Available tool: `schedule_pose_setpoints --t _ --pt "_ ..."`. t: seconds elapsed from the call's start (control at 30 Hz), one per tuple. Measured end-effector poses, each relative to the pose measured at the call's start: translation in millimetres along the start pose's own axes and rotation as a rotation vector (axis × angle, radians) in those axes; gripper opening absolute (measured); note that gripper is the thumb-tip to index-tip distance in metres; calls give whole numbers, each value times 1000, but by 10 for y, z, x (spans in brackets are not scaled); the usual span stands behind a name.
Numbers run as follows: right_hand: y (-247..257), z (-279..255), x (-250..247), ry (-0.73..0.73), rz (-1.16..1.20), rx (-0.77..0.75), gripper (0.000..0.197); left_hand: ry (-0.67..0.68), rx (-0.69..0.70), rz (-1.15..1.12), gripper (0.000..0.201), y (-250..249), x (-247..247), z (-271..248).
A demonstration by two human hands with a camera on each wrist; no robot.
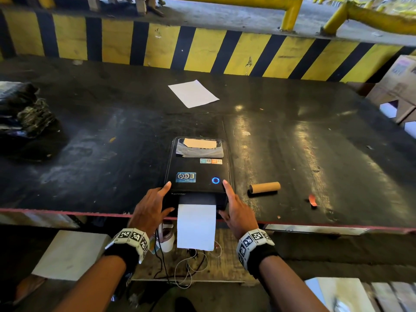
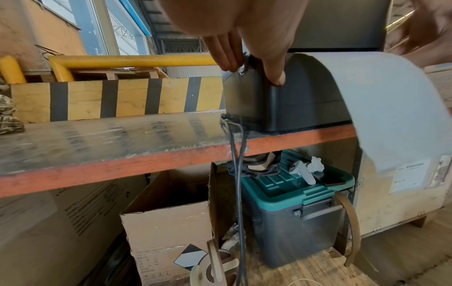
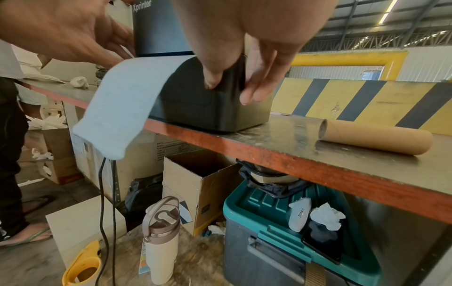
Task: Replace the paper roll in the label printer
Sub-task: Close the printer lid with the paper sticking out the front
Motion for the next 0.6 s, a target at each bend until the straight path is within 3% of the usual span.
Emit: schedule_pose_setpoints --t 0.6 --pt "-23 1 32 0 23 -31 102 0 -90 -7 80 -19 3 -23"
Point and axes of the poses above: each hand's wrist, its own z-axis towards the middle knuckle, its own x-axis out of the palm, y = z × x, the point moved 6 cm from there along z, towards the middle knuckle, and after that the axes turned 12 degrees about -y, right-handed, at the moved point
